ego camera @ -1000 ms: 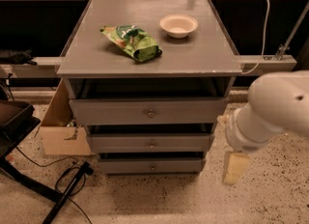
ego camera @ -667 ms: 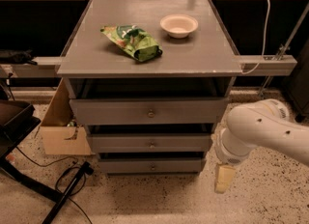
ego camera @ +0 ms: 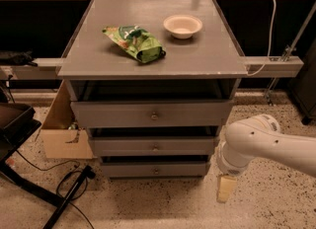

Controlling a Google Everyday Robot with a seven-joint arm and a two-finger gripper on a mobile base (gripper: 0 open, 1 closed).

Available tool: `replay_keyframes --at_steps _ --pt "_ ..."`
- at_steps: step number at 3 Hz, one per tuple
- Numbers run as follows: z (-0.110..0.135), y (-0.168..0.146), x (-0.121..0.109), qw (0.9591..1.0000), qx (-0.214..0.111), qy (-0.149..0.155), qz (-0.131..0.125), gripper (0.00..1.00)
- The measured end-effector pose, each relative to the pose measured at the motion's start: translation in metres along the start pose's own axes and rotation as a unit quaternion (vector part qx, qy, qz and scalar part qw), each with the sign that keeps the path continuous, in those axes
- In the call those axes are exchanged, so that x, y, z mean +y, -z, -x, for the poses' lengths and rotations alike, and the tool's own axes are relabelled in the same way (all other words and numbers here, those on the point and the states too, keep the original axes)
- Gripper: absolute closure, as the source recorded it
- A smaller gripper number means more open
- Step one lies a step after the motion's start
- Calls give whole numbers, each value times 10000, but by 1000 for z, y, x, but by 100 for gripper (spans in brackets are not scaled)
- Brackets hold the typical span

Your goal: Open bottom drawer

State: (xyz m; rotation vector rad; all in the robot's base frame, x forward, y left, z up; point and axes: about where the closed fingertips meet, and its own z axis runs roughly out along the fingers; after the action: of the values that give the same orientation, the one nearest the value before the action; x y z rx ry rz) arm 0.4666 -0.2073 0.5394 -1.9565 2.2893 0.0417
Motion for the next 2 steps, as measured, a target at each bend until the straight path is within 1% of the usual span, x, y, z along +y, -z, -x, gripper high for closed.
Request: replay_keyframes --at_steps 1,2 --pt "28 -66 -5 9998 -77 192 -67 0" --pt "44 -131 -19 9993 -291 100 -192 0"
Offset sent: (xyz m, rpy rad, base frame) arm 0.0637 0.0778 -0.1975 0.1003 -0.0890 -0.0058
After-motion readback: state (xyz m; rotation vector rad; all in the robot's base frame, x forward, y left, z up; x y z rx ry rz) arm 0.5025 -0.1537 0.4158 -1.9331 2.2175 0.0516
